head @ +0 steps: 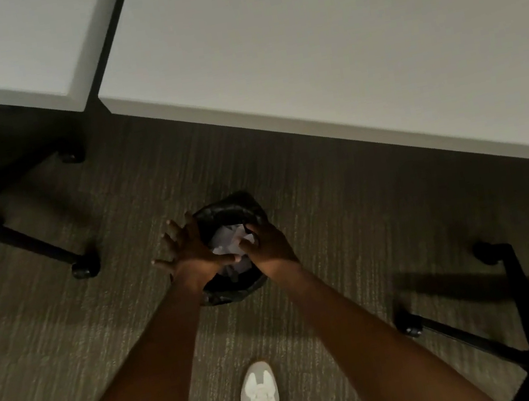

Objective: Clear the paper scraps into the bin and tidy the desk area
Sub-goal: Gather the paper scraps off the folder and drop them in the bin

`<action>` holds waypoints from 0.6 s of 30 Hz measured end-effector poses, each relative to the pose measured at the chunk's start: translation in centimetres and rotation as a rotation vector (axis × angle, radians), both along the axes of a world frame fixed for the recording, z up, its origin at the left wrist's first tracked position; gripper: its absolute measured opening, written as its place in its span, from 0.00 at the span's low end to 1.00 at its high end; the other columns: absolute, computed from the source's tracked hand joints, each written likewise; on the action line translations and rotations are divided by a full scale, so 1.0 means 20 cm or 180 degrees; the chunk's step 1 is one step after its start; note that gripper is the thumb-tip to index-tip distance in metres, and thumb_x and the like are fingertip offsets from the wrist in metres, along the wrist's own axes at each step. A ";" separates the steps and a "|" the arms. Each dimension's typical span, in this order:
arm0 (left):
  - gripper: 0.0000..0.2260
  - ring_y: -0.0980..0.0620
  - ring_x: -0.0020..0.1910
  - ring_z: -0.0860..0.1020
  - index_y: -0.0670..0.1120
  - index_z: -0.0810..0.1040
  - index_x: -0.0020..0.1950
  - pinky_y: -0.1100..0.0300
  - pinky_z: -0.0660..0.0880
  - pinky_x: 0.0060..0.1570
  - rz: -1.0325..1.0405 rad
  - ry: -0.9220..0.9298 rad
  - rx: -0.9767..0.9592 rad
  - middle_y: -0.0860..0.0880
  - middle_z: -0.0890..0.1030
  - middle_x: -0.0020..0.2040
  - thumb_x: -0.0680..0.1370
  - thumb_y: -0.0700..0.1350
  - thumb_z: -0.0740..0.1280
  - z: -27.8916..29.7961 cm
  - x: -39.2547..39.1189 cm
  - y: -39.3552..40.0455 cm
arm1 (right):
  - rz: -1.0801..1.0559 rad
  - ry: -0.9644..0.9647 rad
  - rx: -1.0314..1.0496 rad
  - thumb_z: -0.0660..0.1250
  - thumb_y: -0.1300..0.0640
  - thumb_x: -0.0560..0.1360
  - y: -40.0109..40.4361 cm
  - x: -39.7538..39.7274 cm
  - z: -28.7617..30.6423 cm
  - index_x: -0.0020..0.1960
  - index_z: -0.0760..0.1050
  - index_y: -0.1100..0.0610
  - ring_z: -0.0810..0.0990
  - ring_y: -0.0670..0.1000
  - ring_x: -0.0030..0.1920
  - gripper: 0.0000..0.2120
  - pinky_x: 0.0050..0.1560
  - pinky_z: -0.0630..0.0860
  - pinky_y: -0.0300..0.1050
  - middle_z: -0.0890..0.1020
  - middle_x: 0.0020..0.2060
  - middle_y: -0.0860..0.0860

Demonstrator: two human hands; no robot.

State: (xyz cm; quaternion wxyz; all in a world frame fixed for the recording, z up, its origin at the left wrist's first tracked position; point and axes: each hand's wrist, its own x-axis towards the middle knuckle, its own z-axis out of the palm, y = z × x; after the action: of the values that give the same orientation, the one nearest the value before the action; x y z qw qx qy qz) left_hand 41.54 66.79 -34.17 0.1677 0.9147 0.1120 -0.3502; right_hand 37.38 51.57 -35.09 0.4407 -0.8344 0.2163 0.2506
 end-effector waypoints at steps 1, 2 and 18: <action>0.66 0.39 0.79 0.36 0.57 0.31 0.79 0.24 0.43 0.70 -0.0107 -0.0026 0.0066 0.45 0.32 0.80 0.59 0.69 0.77 0.02 0.00 -0.01 | 0.0160 -0.0095 -0.0128 0.67 0.42 0.75 -0.02 -0.01 0.02 0.72 0.70 0.52 0.73 0.54 0.69 0.28 0.67 0.71 0.48 0.74 0.70 0.53; 0.65 0.39 0.80 0.36 0.56 0.32 0.79 0.24 0.43 0.70 -0.0215 -0.0073 0.0142 0.45 0.33 0.80 0.59 0.72 0.75 0.04 -0.01 -0.02 | 0.0308 -0.0214 -0.0294 0.68 0.41 0.74 -0.04 -0.02 0.05 0.73 0.69 0.51 0.72 0.55 0.69 0.30 0.67 0.71 0.48 0.74 0.70 0.54; 0.33 0.38 0.64 0.76 0.44 0.73 0.71 0.44 0.71 0.66 -0.2007 -0.1283 -0.0126 0.39 0.79 0.64 0.74 0.64 0.59 0.66 -0.36 -0.70 | 0.1200 -0.0485 -0.1977 0.55 0.37 0.80 -0.97 -0.48 0.86 0.77 0.60 0.56 0.59 0.58 0.78 0.33 0.76 0.60 0.57 0.62 0.78 0.56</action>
State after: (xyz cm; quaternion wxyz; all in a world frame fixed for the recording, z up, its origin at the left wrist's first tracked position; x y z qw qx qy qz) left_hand 34.34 52.73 -20.92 0.0880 0.9514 -0.2172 -0.1997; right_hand 27.88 32.19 -17.88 0.1274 -0.9698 0.0911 0.1869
